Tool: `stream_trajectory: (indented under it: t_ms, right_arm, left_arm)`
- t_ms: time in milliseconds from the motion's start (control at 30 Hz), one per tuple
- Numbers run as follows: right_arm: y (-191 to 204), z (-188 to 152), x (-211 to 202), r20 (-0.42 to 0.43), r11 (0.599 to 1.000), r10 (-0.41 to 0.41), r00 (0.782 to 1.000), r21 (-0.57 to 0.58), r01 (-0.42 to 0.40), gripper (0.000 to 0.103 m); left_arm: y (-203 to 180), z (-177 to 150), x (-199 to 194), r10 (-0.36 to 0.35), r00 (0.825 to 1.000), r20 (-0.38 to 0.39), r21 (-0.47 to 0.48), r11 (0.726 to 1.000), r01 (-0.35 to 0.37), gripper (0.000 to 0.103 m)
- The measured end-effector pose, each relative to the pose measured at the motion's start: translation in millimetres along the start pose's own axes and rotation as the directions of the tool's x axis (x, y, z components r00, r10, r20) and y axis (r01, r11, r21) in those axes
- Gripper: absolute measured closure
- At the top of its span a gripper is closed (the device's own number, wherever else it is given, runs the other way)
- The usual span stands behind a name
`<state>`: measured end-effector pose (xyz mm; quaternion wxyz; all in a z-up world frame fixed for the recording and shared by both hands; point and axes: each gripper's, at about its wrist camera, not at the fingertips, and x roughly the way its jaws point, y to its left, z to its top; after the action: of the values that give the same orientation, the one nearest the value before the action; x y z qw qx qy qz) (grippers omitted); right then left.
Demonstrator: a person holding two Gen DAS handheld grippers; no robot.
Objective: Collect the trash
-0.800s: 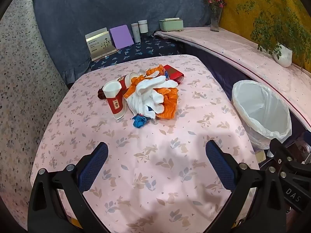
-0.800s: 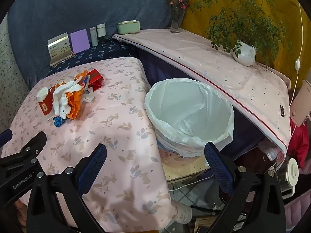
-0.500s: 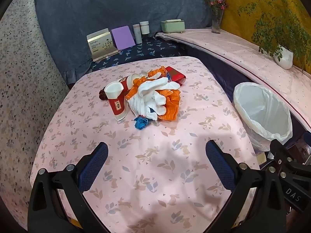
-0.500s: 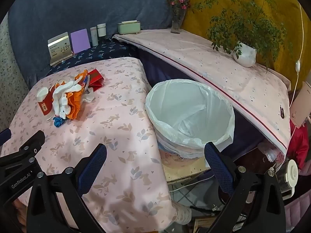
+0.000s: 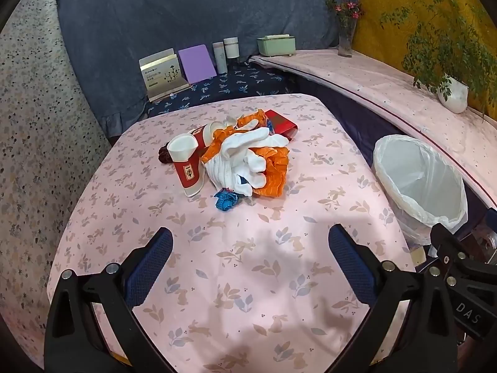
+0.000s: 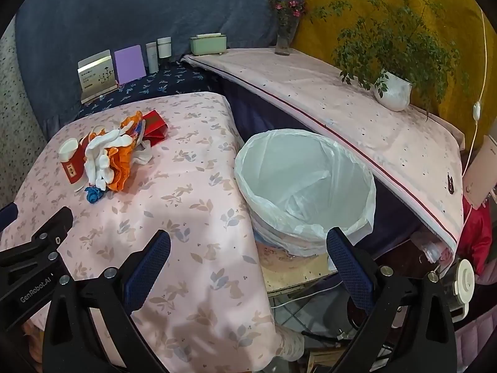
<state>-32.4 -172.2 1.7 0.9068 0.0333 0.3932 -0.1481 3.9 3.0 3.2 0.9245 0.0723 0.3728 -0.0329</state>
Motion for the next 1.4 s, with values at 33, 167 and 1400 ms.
stream_trajectory:
  t_ms: [33,167,1400]
  right_arm:
    - [0,0,0,0.001,1.000,-0.001,1.000,-0.003,0.001,0.007]
    - [-1,1,-1,0.003,1.000,-0.001,1.000,-0.001,0.001,0.007]
    - [1,4,0,0.018,1.000,-0.019,1.000,-0.010,0.019,0.007]
  left_arm:
    - [0,0,1,0.001,1.000,-0.001,-0.002,1.000,-0.001,0.007]
    - [2,1,-1,0.002,1.000,0.004,-0.006,1.000,-0.002,0.007]
    - [2,-2,1,-0.023,1.000,0.008,0.006,1.000,0.023,0.007]
